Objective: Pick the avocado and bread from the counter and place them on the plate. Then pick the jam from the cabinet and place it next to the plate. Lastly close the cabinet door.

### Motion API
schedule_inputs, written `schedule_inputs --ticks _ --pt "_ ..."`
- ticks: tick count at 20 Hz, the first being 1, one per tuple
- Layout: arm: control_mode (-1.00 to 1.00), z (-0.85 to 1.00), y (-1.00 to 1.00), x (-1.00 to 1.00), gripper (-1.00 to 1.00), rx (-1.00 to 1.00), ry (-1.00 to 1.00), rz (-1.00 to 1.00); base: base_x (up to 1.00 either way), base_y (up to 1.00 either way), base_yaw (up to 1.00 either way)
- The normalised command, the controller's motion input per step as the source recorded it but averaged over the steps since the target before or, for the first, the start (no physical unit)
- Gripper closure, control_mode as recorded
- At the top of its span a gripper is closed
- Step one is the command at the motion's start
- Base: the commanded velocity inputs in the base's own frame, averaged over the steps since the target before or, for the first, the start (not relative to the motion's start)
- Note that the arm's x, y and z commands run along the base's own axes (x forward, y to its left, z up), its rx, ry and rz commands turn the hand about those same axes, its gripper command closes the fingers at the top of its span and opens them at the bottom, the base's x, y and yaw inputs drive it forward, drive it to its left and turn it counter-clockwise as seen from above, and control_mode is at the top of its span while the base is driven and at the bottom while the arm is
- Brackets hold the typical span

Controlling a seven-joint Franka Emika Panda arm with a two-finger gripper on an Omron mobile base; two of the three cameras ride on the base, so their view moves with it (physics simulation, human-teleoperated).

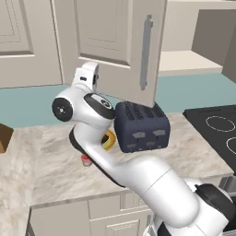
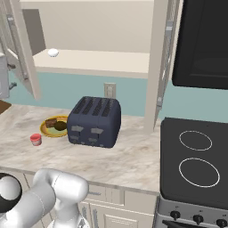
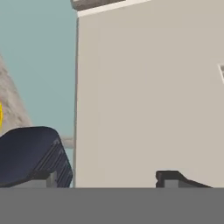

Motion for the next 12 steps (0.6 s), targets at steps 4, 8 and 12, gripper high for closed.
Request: schedule_inputs --ticks 4,8,12 --pt "-1.00 0.01 -0.44 0.68 -1.00 0.00 0.00 0.00 0.00 0.00 0.00" --pt "-1.00 0.00 -0.41 0.68 -1.00 0.00 0.00 0.00 0.00 0.00 0.00" --pt "-1.00 0.00 -0.37 0.77 -1.00 0.00 0.00 0.00 0.00 0.00 0.00"
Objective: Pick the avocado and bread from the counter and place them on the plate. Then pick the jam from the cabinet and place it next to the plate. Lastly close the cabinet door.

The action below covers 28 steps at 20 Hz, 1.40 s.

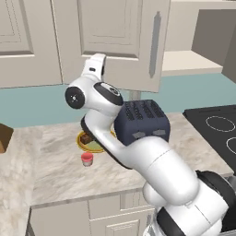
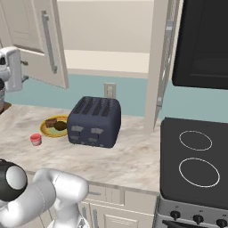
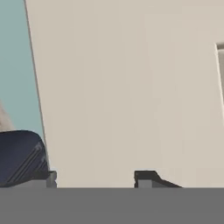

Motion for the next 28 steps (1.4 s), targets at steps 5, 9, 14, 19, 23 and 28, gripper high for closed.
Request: schedule_inputs --ticks 5,9,14,19,23,28 --pt "-1.00 0.00 -0.37 0.81 -1.00 0.00 0.00 0.00 0.00 0.00 0.00" --pt "-1.00 0.00 -0.34 0.82 -1.00 0.00 0.01 0.00 0.00 0.00 0.00" --pt "-1.00 0.00 -0.31 0.89 -1.00 0.00 0.04 0.00 0.00 0.00 0.00" --pt "-1.00 0.00 -0.21 0.56 -1.00 0.00 0.04 0.00 0.00 0.00 0.00" --pt "-1.00 0.00 -0.06 -0.21 -1.00 0.00 0.00 0.00 0.00 0.00 0.00" --pt "-1.00 0.00 -0.07 -0.65 -1.00 0.00 0.00 0.00 0.00 0.00 0.00"
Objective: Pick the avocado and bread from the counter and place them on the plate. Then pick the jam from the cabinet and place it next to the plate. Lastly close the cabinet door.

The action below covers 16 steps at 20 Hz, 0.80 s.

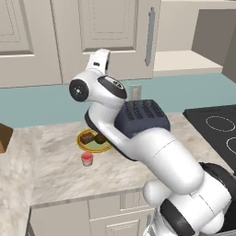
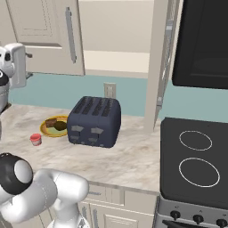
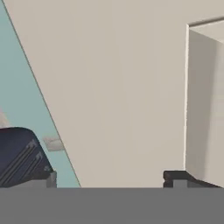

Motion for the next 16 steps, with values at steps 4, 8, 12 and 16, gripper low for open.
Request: schedule_inputs --ticks 4,8,12,16 --pt "-1.00 0.00 -0.13 -0.90 -1.00 0.02 -0.01 0.00 0.00 0.00 0.00" --pt "-1.00 0.00 -0.36 -0.97 -1.00 0.09 0.00 0.00 0.00 0.00 0.00" --pt "-1.00 0.00 -0.41 -0.54 -1.00 0.19 0.00 -0.03 0.00 0.00 0.00" --pt "-1.00 0.00 -0.63 -0.46 -1.00 0.22 0.00 -0.01 0.00 0.00 0.00"
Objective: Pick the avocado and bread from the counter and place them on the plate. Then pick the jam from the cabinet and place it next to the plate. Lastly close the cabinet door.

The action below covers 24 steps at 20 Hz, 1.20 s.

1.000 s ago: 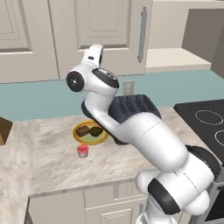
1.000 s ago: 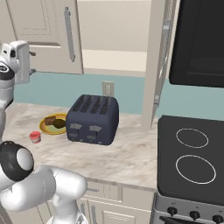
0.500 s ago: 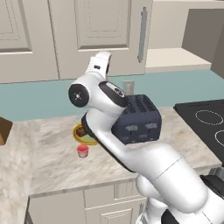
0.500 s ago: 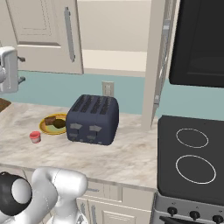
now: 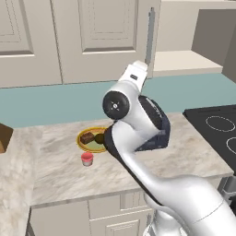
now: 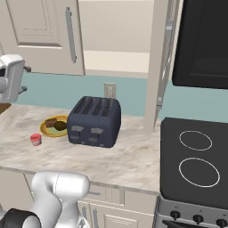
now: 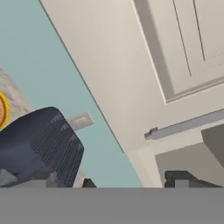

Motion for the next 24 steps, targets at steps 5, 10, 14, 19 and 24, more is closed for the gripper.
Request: schedule_inputs --ticks 5,10,14,19,24 --pt "-1.00 0.00 -0.78 -0.40 -1.00 0.22 0.00 -0.04 0.00 0.00 0.00" --pt "-1.00 0.00 -0.80 -0.39 -1.00 0.21 0.02 -0.05 0.00 0.00 0.00" --pt "-1.00 -0.03 -0.86 -0.33 -1.00 0.25 0.08 -0.10 0.00 0.00 0.00" --pt "-1.00 -0.01 -0.84 -0.31 -1.00 0.32 0.14 -0.17 0.00 0.00 0.00" --pt "-1.00 -0.25 -0.41 -0.54 -1.00 0.33 0.23 -0.23 0.00 0.00 0.00"
